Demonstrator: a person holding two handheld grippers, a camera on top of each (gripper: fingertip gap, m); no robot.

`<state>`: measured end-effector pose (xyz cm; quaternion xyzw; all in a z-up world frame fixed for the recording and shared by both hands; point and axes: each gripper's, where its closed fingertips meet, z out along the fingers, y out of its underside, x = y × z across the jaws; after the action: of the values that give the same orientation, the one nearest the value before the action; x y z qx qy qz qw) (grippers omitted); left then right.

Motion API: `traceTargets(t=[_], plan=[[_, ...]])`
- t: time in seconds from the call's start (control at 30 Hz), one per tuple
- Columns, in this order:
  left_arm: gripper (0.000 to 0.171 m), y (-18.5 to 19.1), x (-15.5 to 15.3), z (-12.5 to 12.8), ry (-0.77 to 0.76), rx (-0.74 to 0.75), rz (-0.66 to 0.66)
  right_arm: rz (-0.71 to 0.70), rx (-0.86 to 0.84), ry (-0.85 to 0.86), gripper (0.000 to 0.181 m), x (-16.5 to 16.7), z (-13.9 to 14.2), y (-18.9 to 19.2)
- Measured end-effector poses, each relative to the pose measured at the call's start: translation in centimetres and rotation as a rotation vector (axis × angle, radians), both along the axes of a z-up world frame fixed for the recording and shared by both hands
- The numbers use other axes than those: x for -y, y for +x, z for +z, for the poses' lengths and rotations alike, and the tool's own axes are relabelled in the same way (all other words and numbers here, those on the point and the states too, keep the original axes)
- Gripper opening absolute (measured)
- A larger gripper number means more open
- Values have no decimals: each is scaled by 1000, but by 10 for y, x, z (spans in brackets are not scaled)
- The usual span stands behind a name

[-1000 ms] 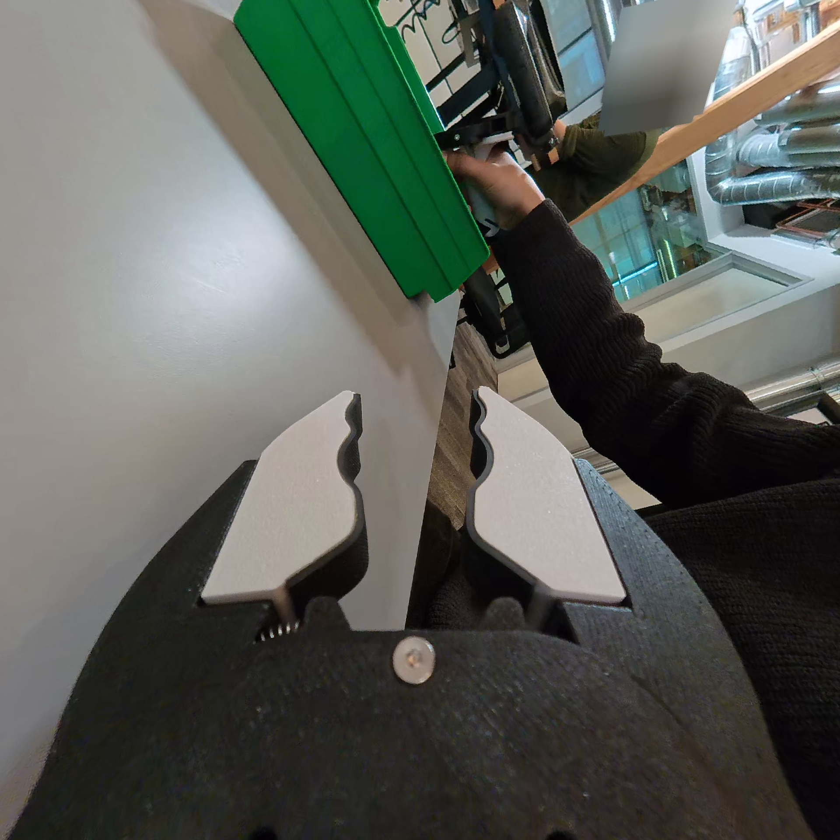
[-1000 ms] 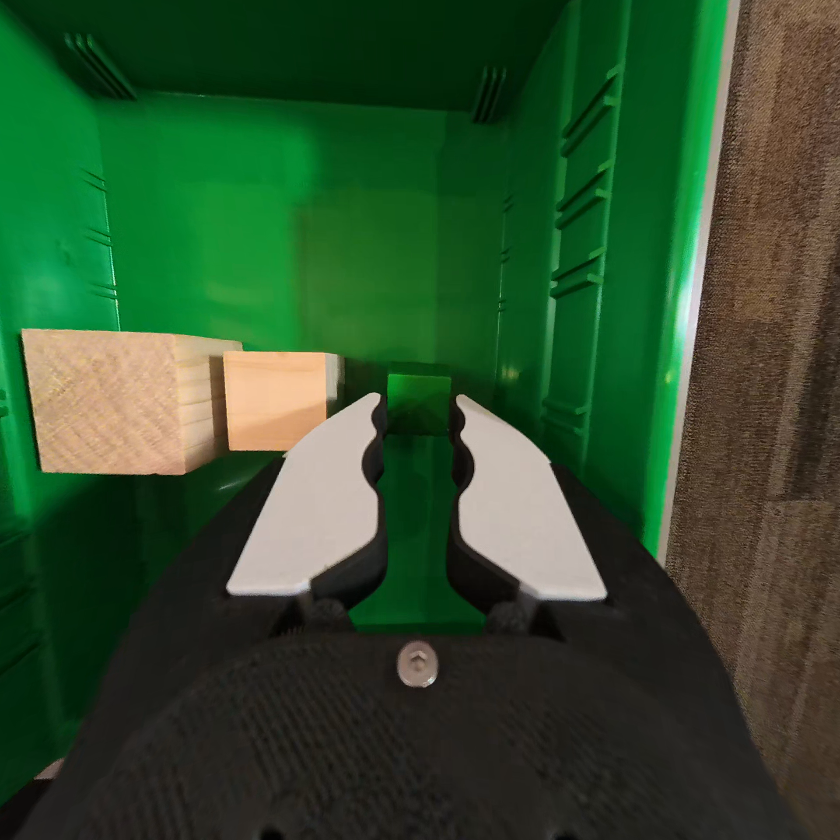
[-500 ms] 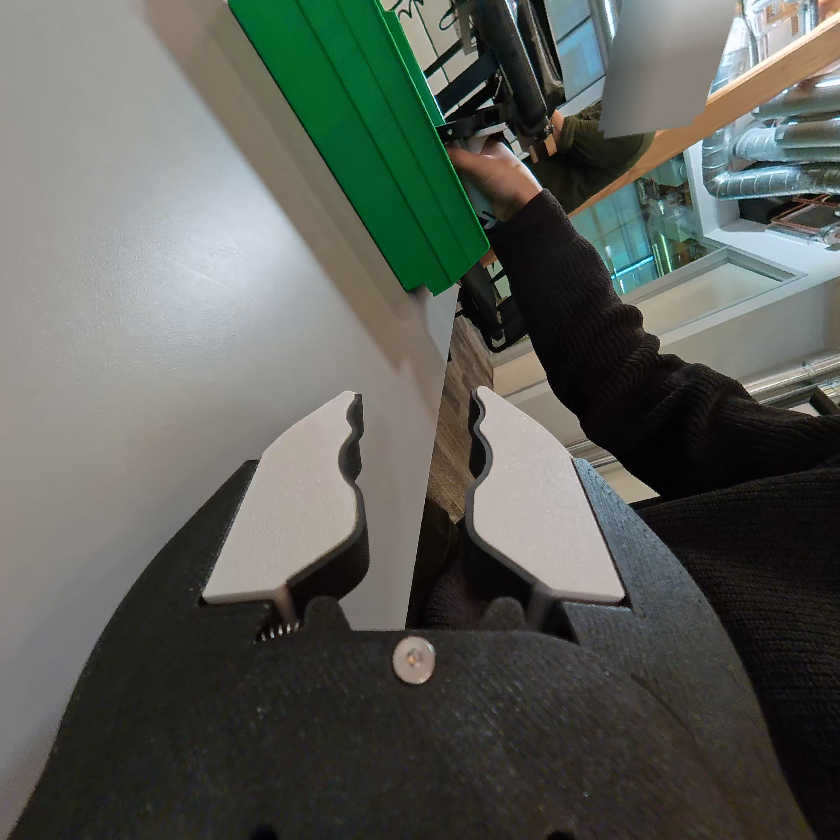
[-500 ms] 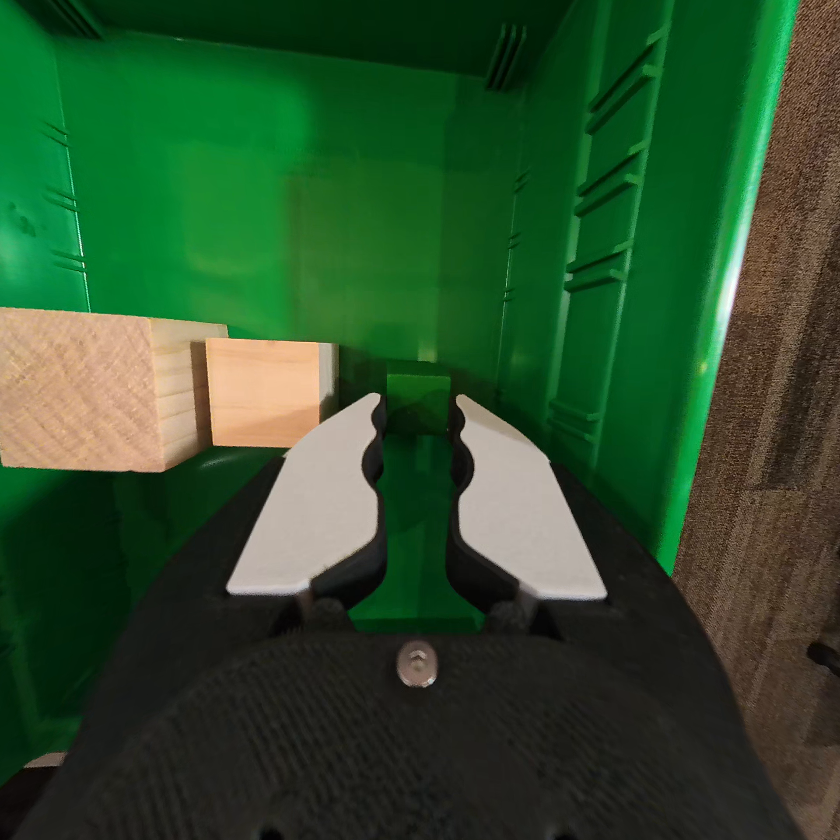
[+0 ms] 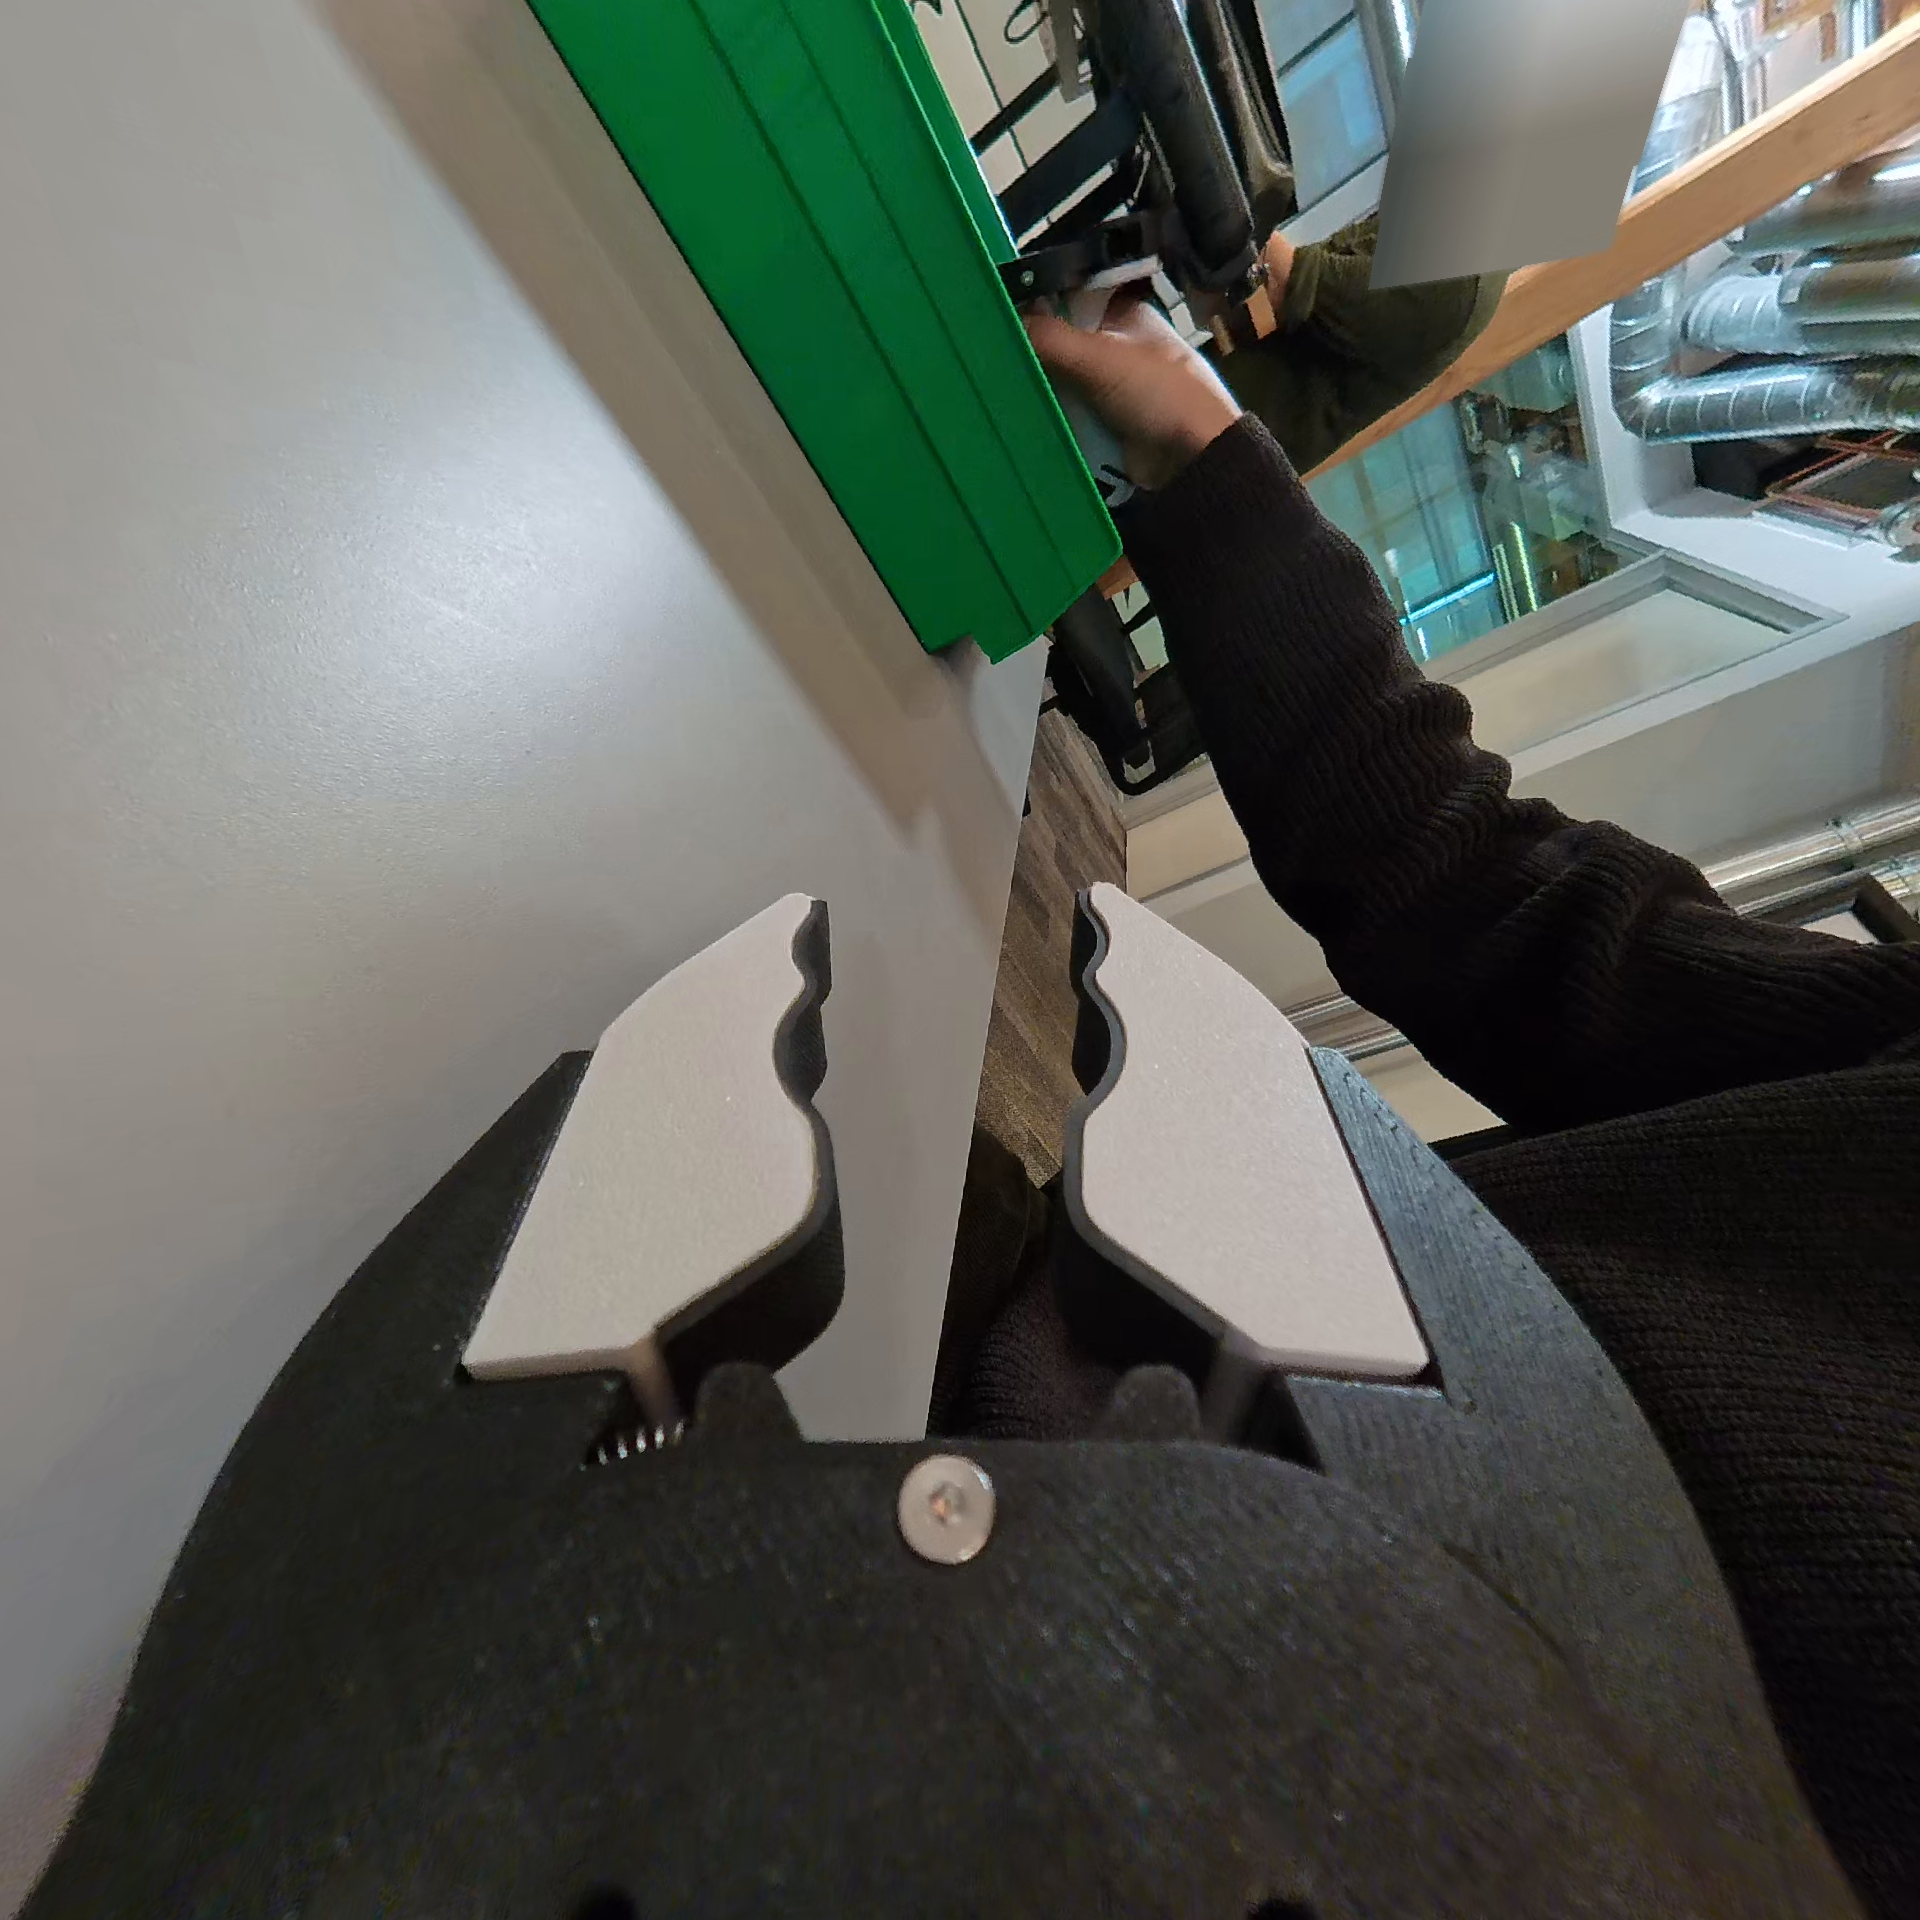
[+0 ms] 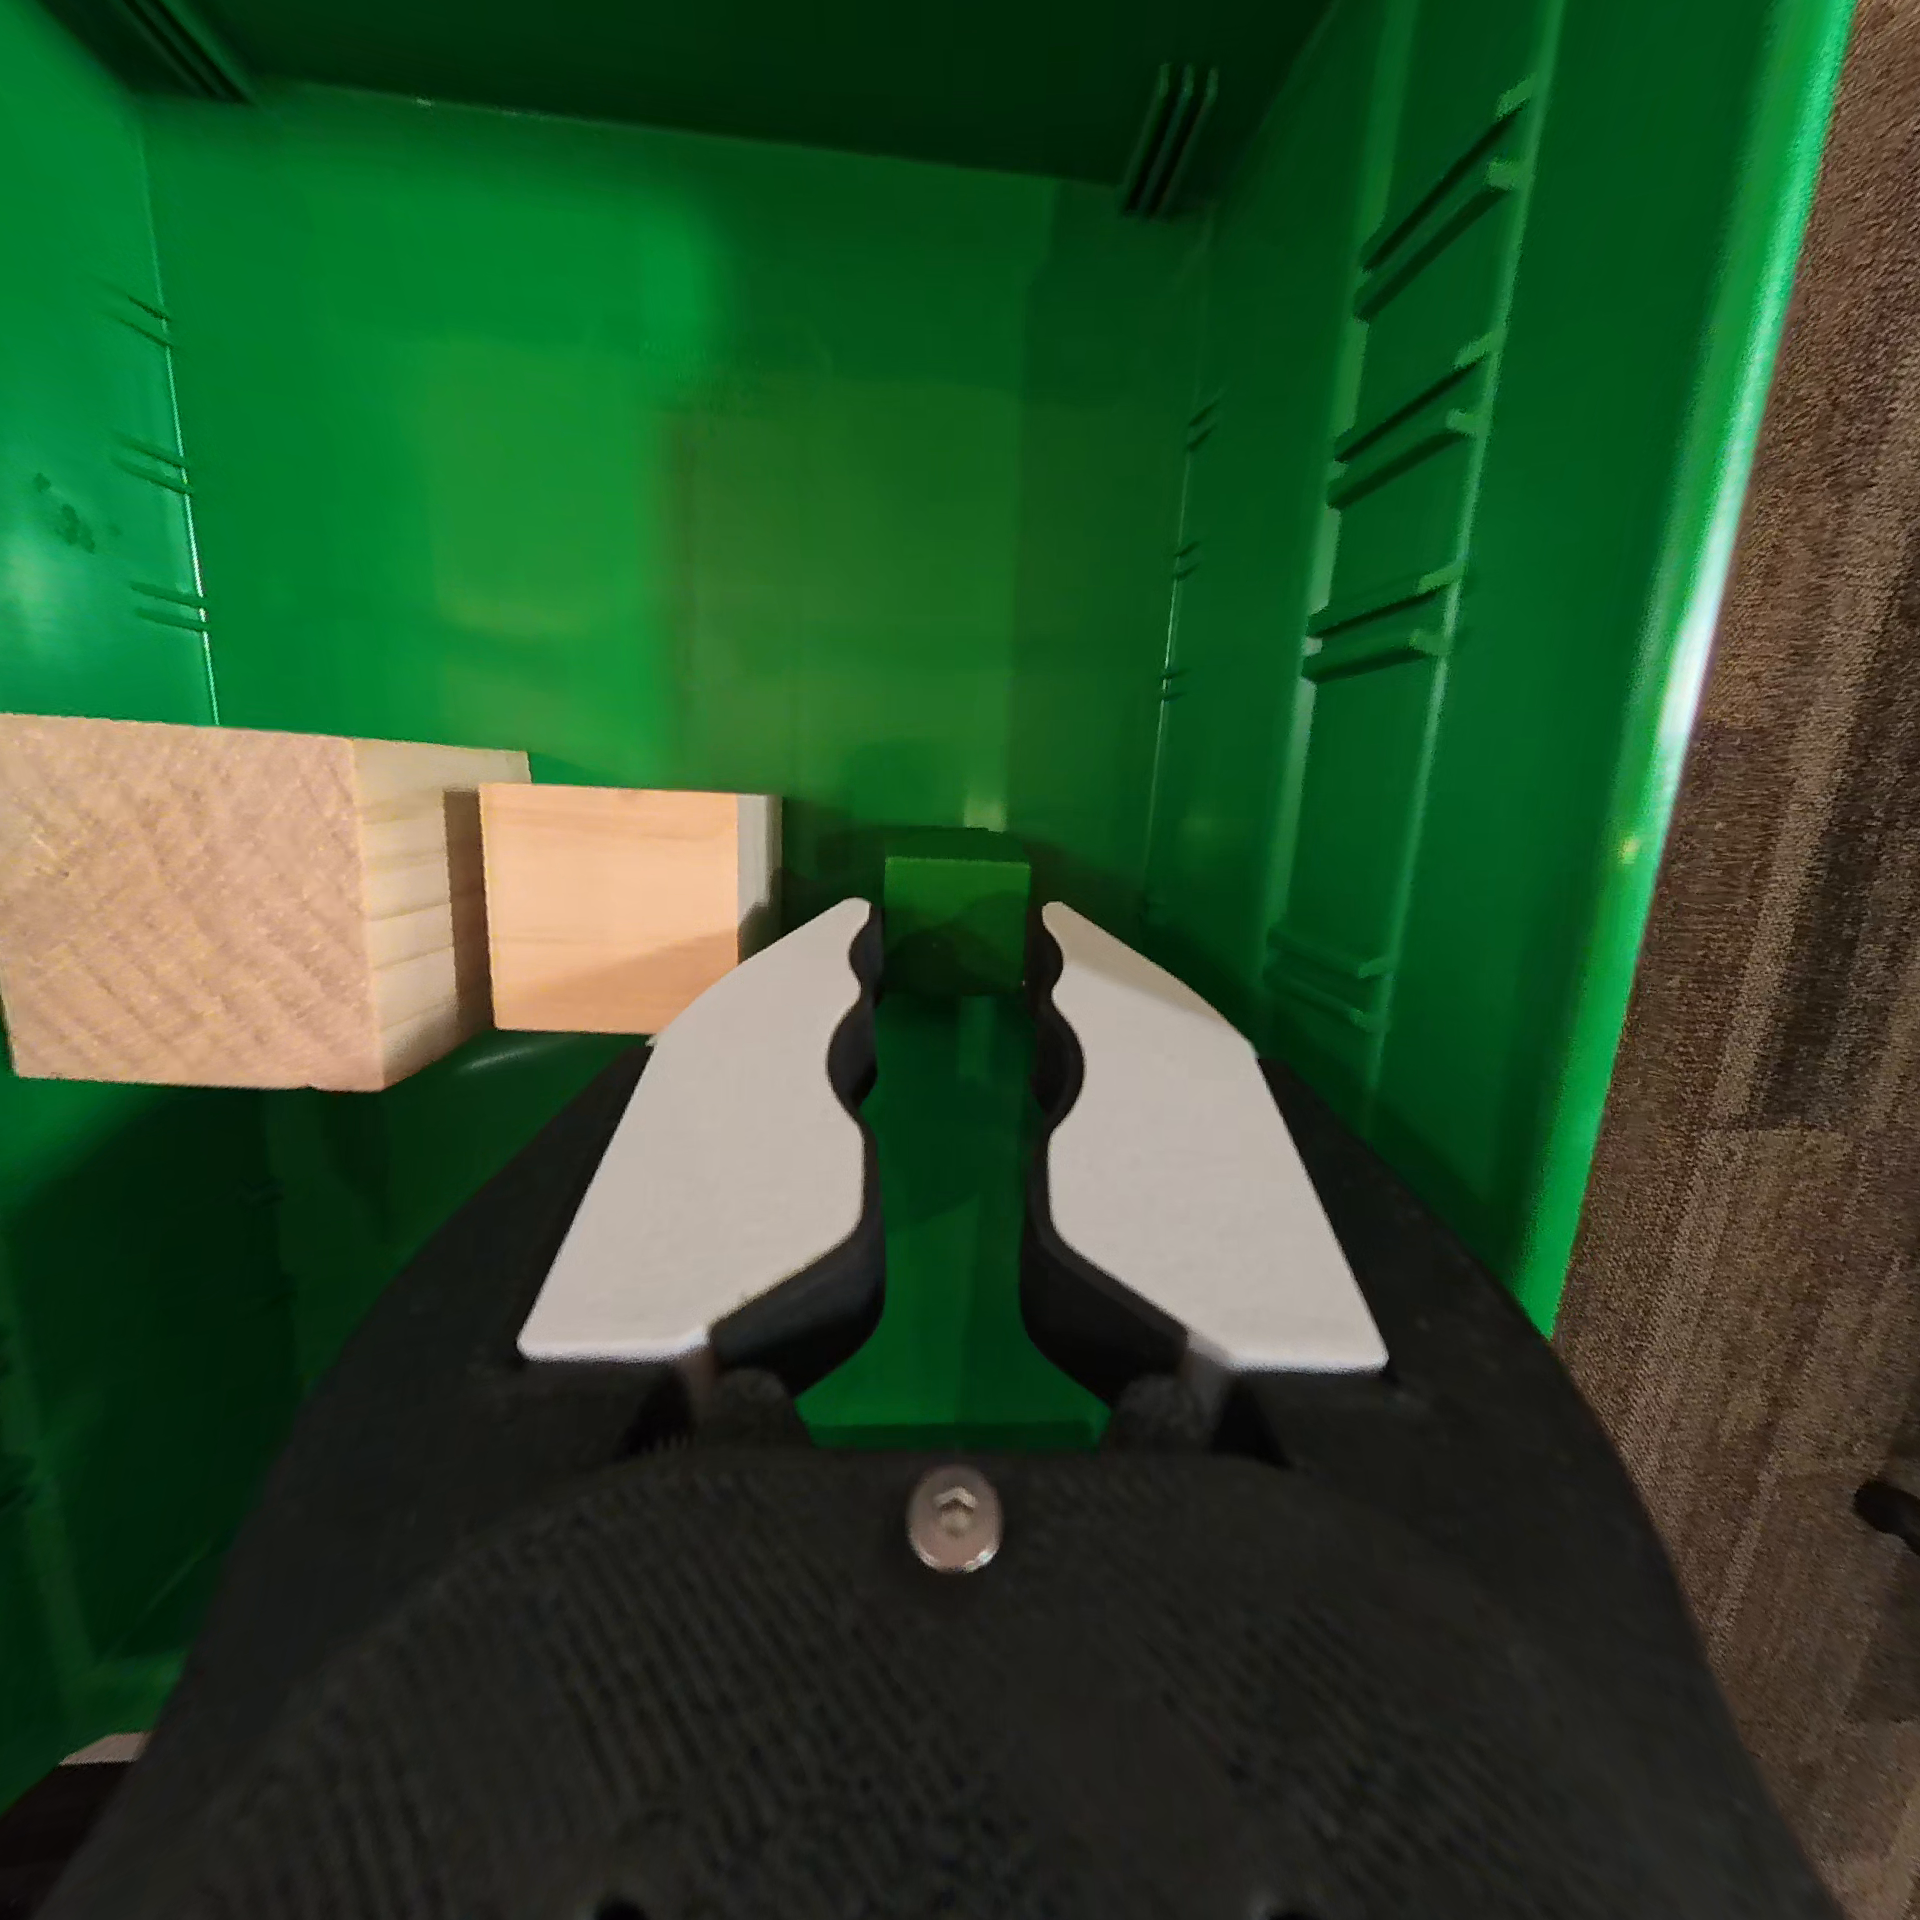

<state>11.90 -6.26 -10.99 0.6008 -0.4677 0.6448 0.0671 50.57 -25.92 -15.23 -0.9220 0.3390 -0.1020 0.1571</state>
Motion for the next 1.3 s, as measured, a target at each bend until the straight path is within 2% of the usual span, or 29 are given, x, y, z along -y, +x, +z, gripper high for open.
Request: traceTargets(t=[1.3], plan=[[44, 0, 1, -3, 12, -14, -9, 26, 2, -58, 28, -1, -4, -2]])
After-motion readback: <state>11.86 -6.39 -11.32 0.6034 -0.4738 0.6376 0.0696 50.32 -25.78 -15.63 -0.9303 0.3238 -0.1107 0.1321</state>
